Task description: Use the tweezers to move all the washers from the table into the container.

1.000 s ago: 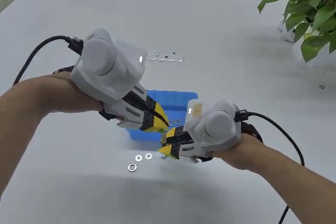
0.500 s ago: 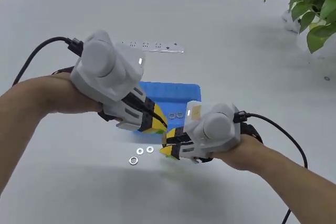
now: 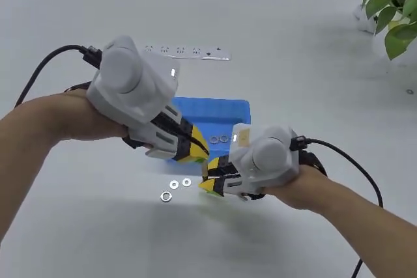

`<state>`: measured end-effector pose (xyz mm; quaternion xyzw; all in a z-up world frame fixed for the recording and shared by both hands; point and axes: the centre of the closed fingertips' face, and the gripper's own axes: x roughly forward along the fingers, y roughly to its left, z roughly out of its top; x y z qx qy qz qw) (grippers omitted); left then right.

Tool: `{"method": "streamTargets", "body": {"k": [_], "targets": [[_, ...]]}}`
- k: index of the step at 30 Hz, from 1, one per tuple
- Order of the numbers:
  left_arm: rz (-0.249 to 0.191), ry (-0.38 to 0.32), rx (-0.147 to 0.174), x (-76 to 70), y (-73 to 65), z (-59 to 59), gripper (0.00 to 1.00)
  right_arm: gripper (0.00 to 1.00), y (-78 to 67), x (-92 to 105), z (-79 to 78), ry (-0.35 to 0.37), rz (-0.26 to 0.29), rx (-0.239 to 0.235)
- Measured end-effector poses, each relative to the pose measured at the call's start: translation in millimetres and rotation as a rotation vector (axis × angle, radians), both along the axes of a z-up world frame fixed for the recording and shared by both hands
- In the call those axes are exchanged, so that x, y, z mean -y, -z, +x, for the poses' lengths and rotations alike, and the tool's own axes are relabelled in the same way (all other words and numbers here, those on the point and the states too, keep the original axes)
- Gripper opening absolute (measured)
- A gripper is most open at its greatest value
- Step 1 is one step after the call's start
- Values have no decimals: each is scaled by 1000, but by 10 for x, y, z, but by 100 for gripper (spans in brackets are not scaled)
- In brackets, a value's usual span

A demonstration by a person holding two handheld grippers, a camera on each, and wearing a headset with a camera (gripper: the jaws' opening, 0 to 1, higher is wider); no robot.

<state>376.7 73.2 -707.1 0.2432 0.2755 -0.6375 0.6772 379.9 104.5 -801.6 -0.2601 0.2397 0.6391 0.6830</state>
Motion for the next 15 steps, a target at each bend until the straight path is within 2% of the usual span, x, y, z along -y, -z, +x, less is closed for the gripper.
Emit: {"method": "streamTargets", "body": {"k": [7, 15], "targets": [[1, -1, 3, 7, 2, 34, 5, 13, -92, 33, 12, 21, 30, -7], [3, 0, -2, -7, 6, 14, 5, 10, -88, 25, -8, 20, 33, -9]]}}
